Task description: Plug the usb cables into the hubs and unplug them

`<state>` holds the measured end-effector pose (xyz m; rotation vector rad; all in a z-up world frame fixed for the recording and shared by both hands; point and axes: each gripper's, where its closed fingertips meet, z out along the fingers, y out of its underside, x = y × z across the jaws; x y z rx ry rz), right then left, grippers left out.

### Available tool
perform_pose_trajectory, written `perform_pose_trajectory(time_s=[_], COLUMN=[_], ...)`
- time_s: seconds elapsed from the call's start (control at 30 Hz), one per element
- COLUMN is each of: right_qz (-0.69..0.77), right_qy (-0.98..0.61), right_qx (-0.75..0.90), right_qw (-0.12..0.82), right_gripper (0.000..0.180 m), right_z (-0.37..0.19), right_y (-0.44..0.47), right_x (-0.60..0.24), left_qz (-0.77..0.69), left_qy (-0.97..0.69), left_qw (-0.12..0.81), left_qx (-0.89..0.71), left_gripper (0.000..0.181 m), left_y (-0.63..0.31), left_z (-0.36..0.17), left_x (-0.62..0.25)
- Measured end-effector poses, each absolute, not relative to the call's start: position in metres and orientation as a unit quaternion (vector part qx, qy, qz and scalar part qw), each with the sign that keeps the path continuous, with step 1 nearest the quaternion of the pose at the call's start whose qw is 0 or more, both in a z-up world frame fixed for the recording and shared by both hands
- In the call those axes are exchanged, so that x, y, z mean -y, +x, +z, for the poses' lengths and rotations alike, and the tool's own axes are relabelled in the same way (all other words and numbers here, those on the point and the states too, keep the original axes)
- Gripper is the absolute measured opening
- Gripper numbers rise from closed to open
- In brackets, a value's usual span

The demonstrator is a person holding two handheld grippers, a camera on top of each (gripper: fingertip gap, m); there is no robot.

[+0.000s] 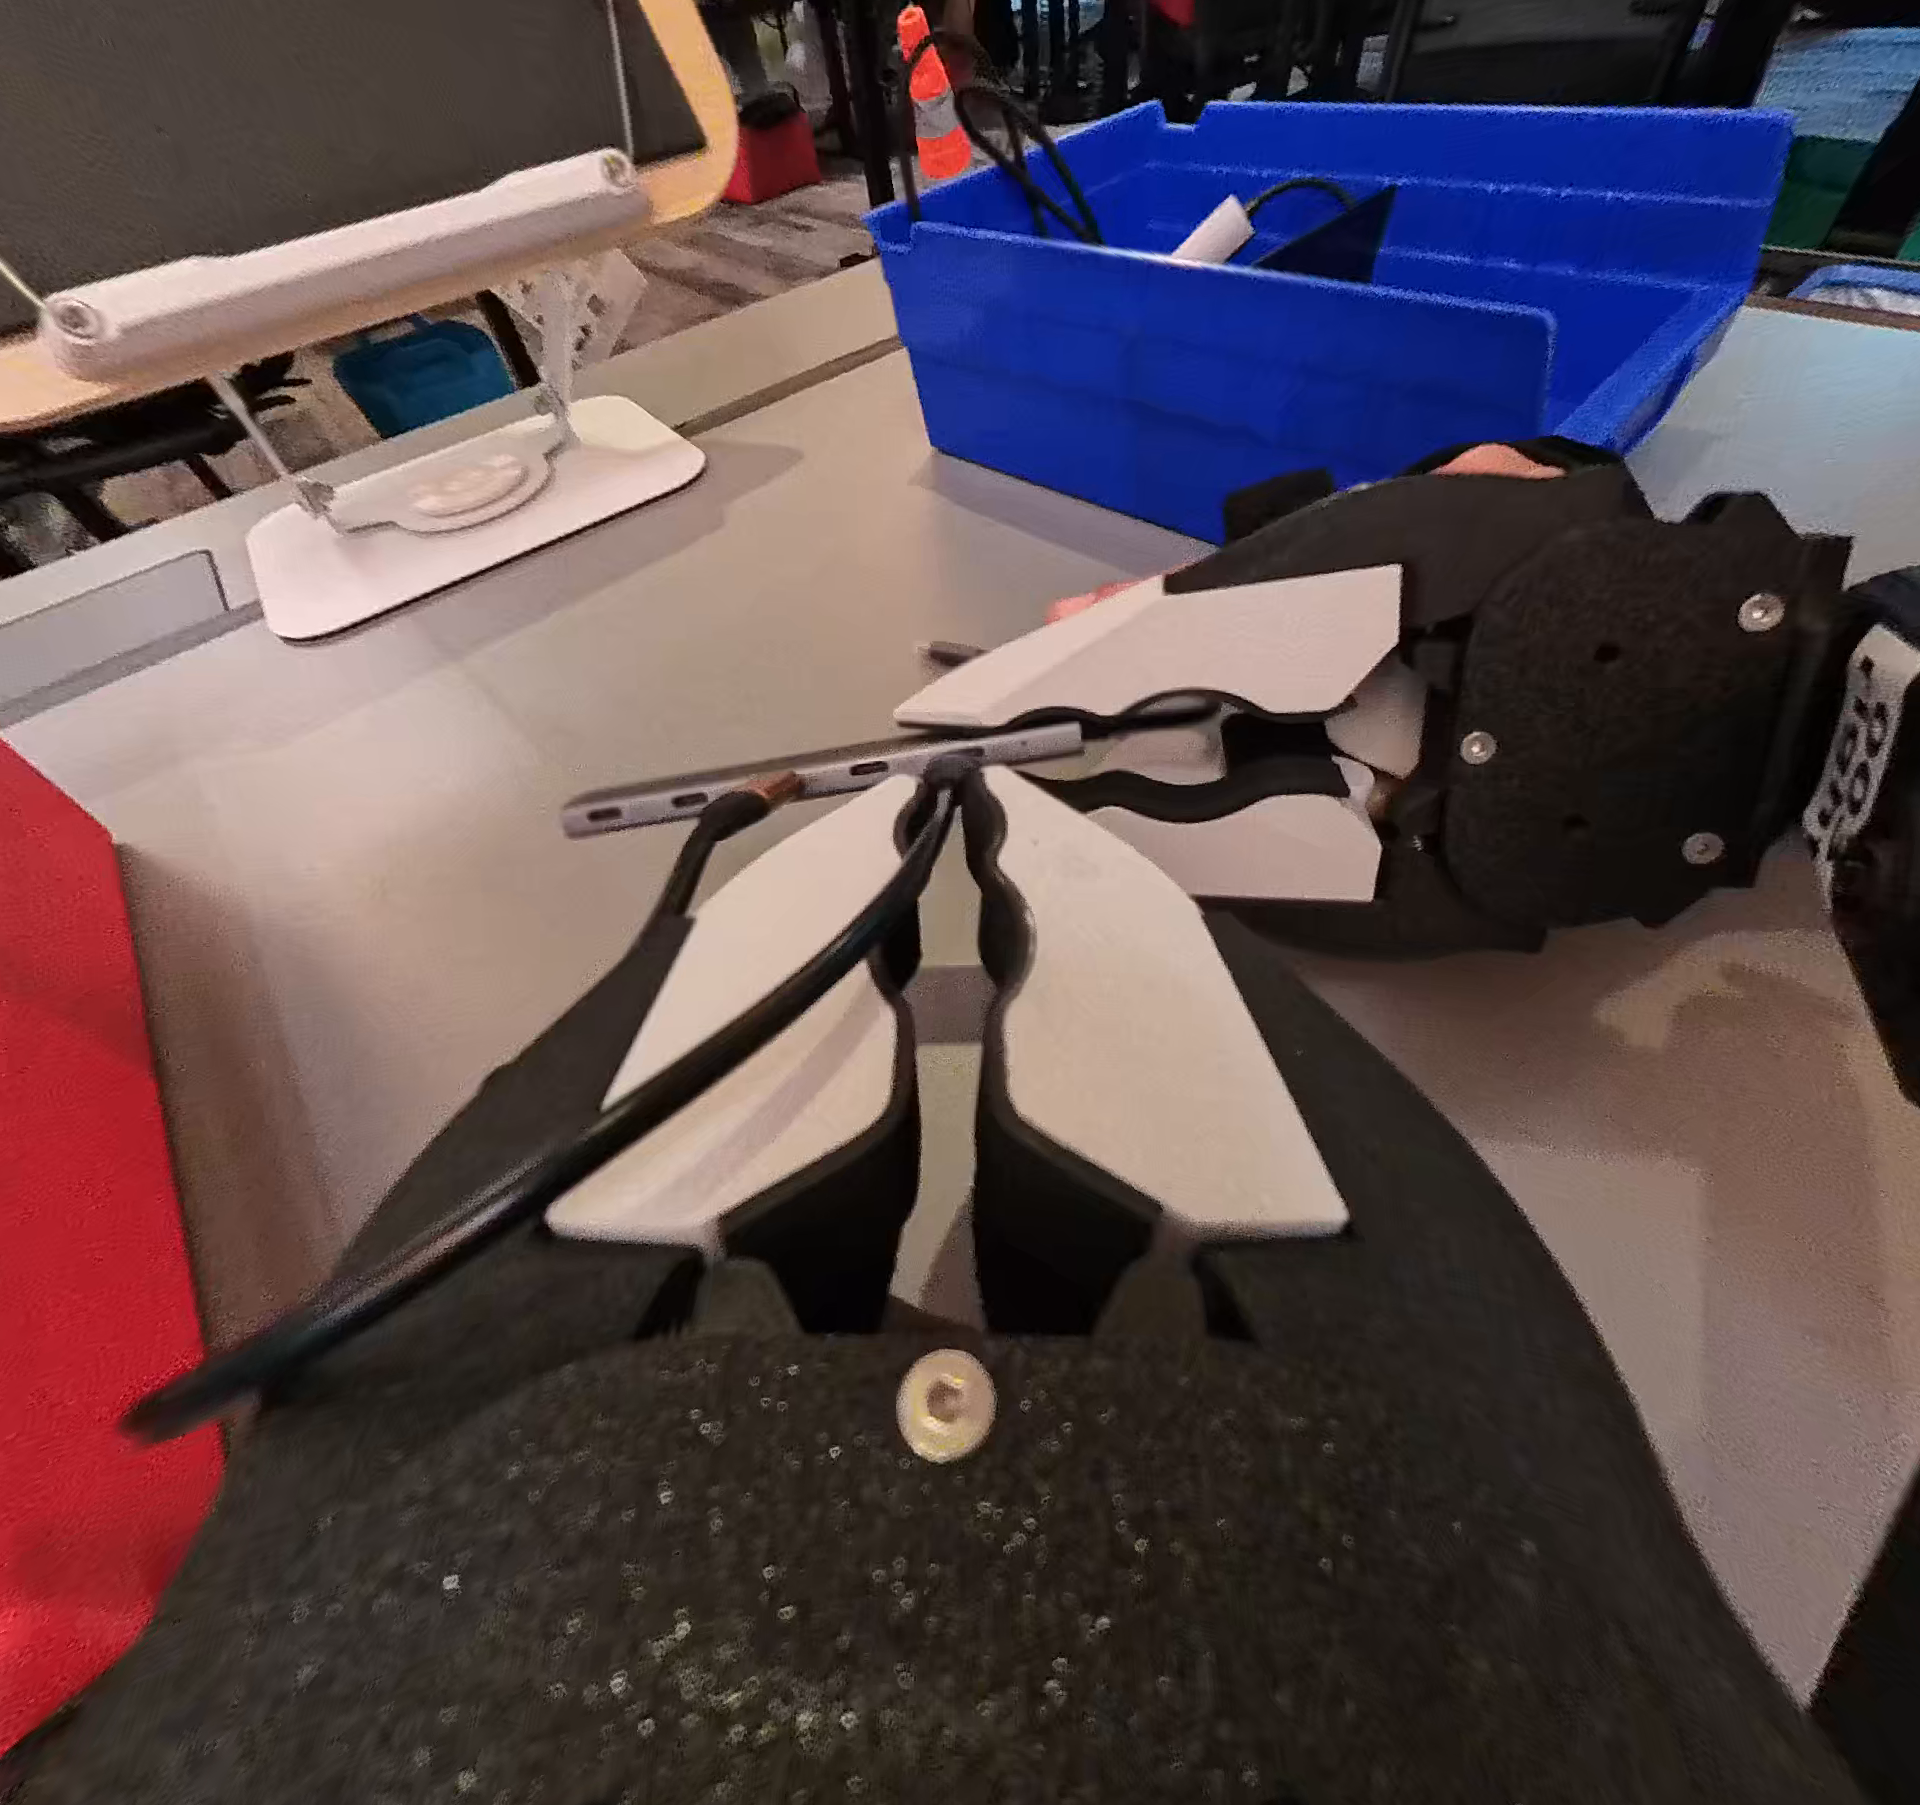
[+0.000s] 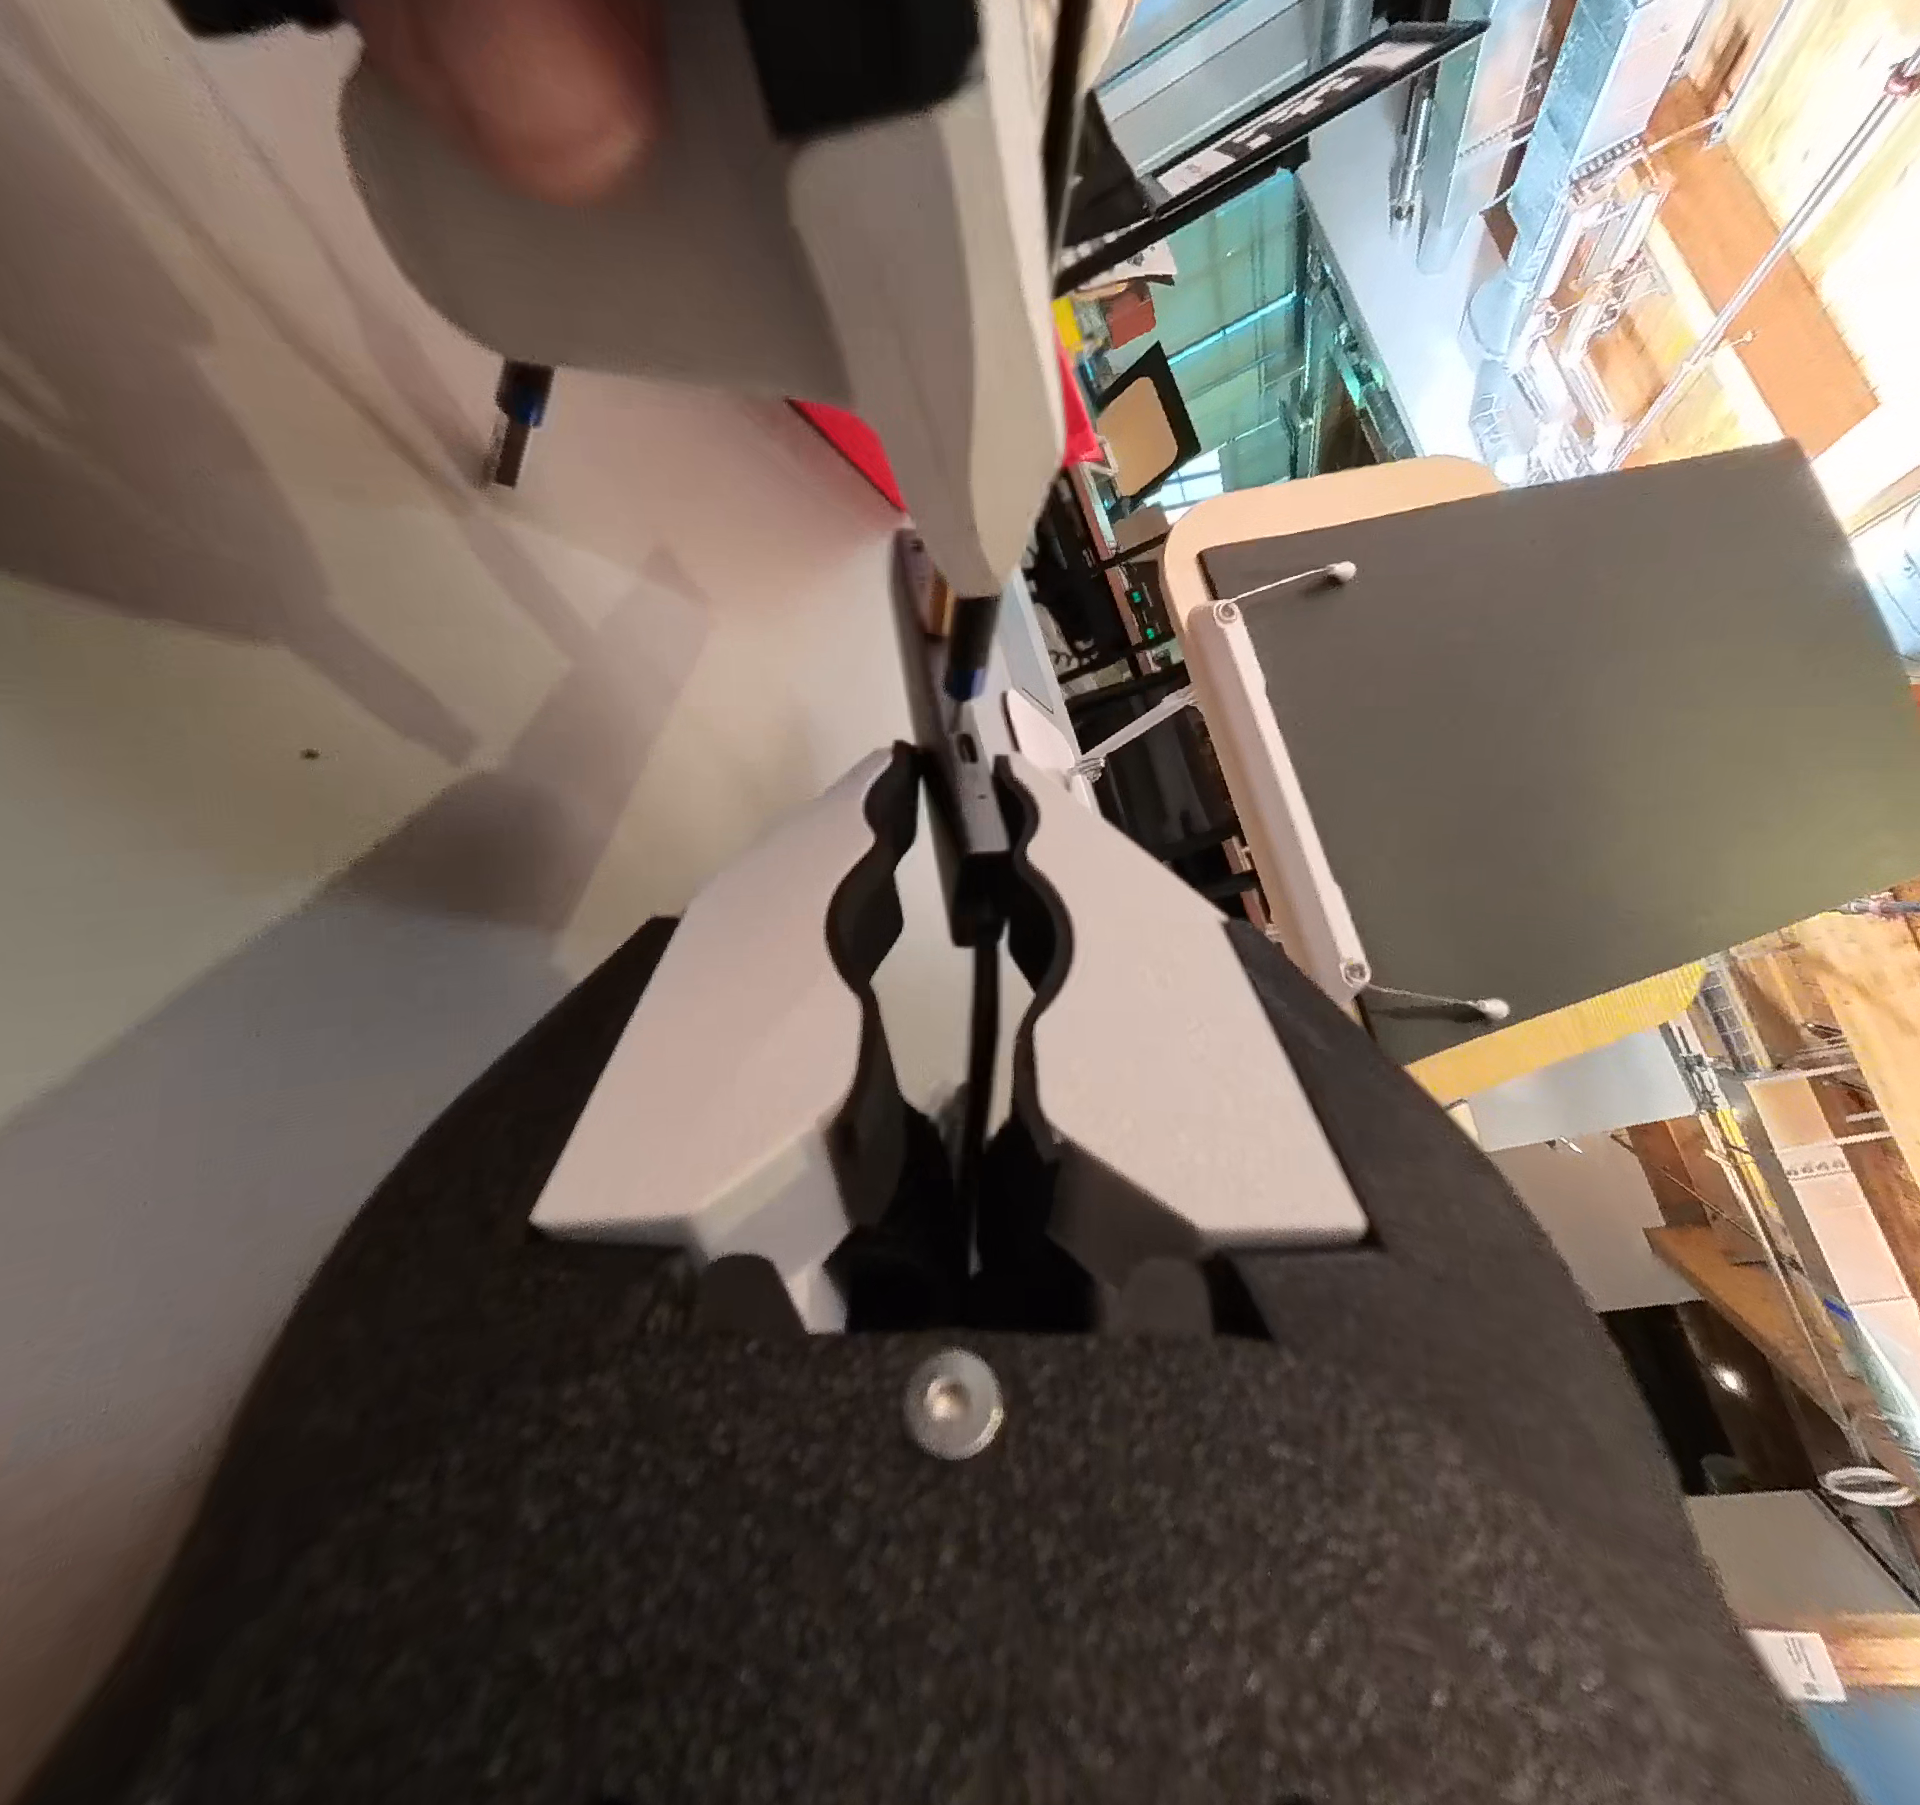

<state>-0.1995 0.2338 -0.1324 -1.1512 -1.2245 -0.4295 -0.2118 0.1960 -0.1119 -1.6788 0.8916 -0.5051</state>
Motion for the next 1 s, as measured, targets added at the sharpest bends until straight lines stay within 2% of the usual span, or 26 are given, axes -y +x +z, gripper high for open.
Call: perform_pose_trajectory(time_s=[0.17, 1.0], right_qz=[-0.181, -0.186], right_qy=[-0.51, -0.512], right_qx=[0.533, 0.538], right_qw=[0.65, 0.643], right_gripper=[0.008, 0.008], right_z=[-0.13, -0.133], right_y=[-0.198, -0.203], right_x=[-0.234, -0.229], left_qz=[-0.229, -0.24], left_qy=[-0.715, -0.71], left_qw=[0.542, 0.543], left_qx=[-0.377, -0.379], left_gripper=[0.006, 0.006], left_y=[-0.213, -0.207], left_z=[-0.118, -0.114], left_x=[-0.197, -0.197])
